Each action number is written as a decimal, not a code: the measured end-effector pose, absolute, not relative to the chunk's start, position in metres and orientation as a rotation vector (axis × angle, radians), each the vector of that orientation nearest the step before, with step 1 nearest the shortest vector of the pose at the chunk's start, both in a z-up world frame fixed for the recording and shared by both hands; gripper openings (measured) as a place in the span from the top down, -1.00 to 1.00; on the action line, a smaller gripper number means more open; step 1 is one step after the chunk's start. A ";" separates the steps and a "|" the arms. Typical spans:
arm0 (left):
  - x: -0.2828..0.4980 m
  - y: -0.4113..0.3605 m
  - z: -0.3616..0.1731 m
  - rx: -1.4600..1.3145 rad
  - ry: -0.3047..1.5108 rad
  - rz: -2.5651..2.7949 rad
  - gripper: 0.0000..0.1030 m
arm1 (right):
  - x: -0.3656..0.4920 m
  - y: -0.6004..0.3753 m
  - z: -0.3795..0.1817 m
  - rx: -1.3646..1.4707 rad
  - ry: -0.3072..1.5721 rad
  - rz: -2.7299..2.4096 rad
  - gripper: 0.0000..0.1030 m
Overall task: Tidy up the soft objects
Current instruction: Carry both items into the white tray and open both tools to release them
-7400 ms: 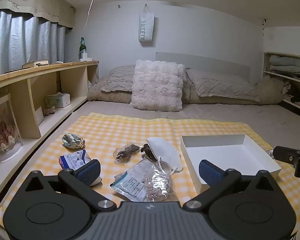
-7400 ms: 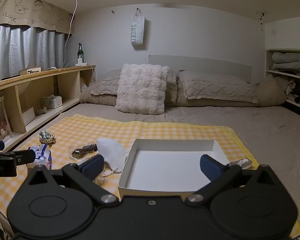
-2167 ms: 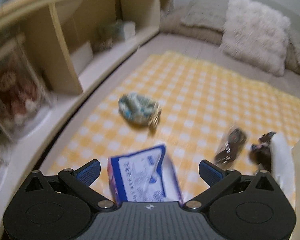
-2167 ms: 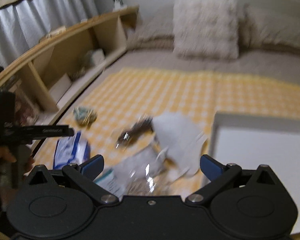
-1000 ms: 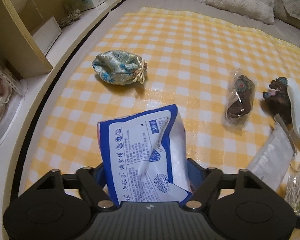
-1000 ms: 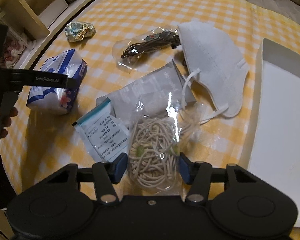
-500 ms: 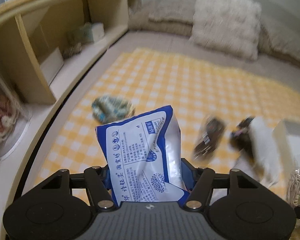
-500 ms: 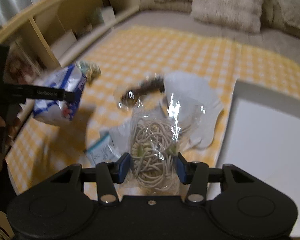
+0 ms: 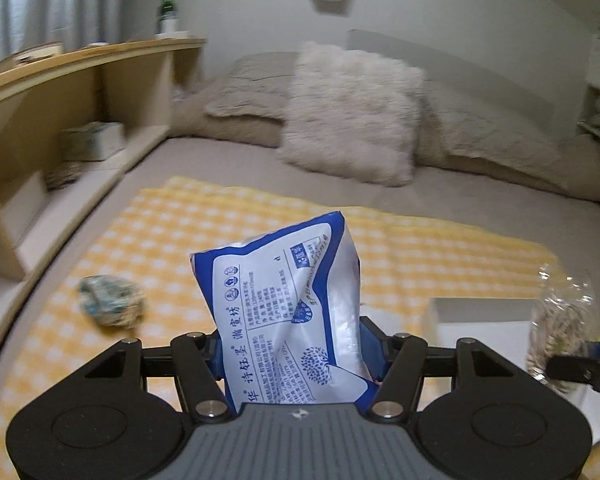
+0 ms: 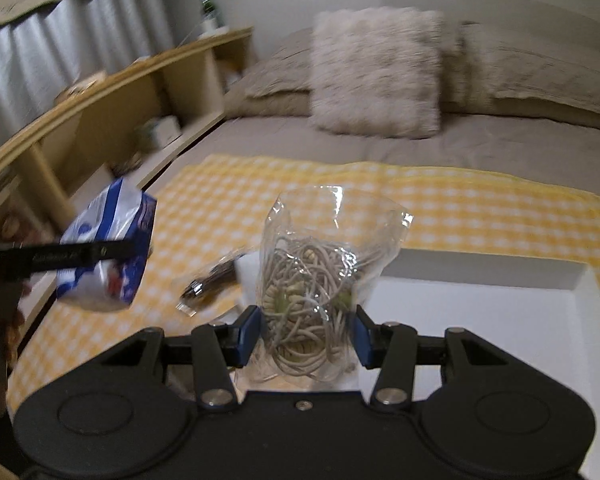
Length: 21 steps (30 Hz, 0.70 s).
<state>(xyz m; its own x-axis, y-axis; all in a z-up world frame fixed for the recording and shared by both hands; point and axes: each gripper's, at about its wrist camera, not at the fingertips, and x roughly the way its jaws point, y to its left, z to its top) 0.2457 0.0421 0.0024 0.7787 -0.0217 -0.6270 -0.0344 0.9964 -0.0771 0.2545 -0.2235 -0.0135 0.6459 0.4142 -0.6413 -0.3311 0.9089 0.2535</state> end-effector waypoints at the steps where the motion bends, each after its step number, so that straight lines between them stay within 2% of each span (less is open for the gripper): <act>1: 0.249 0.033 0.003 -0.085 0.675 -0.016 -0.21 | 0.255 -0.232 -0.013 0.126 0.751 0.410 0.05; 11: 0.262 -0.050 -0.006 -0.098 0.651 -0.215 -0.21 | 0.249 -0.299 -0.023 0.160 0.756 0.264 0.05; 21: 0.268 -0.123 -0.047 -0.168 0.844 -0.409 -0.21 | 0.246 -0.341 -0.046 0.167 0.833 0.173 0.05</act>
